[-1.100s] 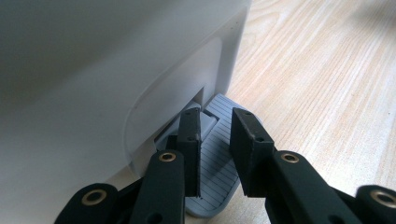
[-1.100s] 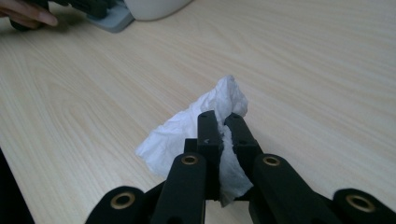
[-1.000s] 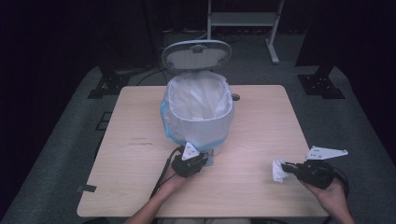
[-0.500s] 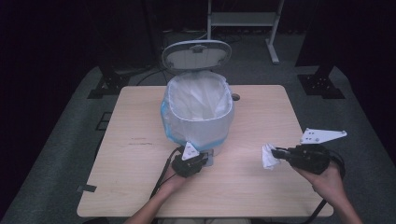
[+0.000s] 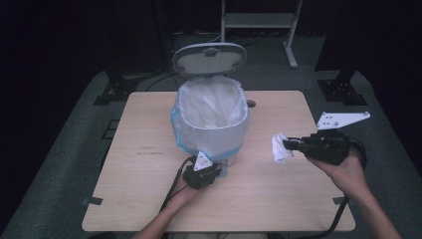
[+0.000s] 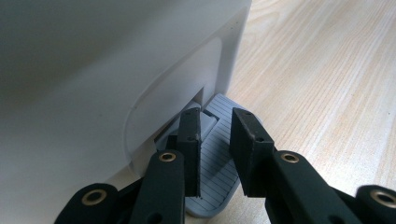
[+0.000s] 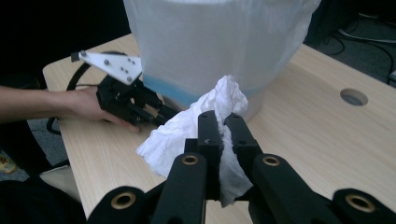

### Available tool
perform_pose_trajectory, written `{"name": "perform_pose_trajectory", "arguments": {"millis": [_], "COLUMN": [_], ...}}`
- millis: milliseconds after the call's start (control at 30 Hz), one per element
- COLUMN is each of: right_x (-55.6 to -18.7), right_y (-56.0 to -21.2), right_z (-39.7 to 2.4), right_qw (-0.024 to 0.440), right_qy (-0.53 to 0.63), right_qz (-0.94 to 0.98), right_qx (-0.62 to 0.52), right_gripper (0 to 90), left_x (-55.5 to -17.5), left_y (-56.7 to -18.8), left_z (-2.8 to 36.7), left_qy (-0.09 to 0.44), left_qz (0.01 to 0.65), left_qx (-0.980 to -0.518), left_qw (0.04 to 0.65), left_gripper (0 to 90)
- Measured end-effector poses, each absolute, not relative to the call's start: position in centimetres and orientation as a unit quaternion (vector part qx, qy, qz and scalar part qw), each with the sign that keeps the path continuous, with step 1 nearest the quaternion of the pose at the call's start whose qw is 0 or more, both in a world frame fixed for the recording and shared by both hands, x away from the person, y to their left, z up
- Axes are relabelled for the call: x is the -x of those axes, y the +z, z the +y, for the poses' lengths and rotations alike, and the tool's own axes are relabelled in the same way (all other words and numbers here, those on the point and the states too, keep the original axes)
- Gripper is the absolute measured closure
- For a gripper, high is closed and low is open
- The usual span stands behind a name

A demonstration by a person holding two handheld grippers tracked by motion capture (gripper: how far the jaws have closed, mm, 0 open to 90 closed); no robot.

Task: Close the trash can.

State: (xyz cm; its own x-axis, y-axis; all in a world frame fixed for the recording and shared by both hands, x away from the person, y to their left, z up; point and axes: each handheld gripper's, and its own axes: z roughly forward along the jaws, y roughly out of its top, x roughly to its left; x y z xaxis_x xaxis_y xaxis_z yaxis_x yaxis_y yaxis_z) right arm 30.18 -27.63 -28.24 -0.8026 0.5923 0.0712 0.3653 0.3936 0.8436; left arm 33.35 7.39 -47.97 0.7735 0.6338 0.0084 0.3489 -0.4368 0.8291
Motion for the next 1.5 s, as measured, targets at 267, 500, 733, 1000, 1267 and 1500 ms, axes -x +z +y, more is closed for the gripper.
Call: {"name": "perform_pose_trajectory", "arguments": {"millis": [267, 500, 733, 1000, 1267, 1500], "right_x": [-31.4, -32.3, -33.4, -34.6, -35.4, -36.3], "right_y": [-25.6, -23.7, -22.2, -20.7, -19.9, -19.5], "right_z": [-26.0, -24.3, -22.9, -20.9, -19.3, -17.9], "right_qw": [0.118, 0.113, 0.106, 0.105, 0.106, 0.107], "right_qy": [0.472, 0.470, 0.469, 0.465, 0.460, 0.453], "right_qz": [0.829, 0.834, 0.837, 0.842, 0.845, 0.849], "right_qx": [-0.277, -0.267, -0.262, -0.254, -0.249, -0.249], "right_gripper": [85.9, 86.0, 86.0, 86.0, 86.0, 86.0], "left_x": [-33.4, -33.4, -33.4, -33.3, -33.4, -33.3], "left_y": [-48.0, -48.0, -48.0, -48.0, -48.0, -48.0], "left_z": [7.4, 7.4, 7.4, 7.4, 7.4, 7.4], "left_qy": [0.161, 0.162, 0.161, 0.162, 0.162, 0.161], "left_qz": [0.295, 0.295, 0.295, 0.295, 0.295, 0.295], "left_qx": [-0.832, -0.832, -0.832, -0.832, -0.832, -0.832], "left_qw": [0.440, 0.441, 0.441, 0.441, 0.441, 0.440], "left_gripper": [73.8, 73.8, 73.8, 73.8, 73.8, 73.8]}}
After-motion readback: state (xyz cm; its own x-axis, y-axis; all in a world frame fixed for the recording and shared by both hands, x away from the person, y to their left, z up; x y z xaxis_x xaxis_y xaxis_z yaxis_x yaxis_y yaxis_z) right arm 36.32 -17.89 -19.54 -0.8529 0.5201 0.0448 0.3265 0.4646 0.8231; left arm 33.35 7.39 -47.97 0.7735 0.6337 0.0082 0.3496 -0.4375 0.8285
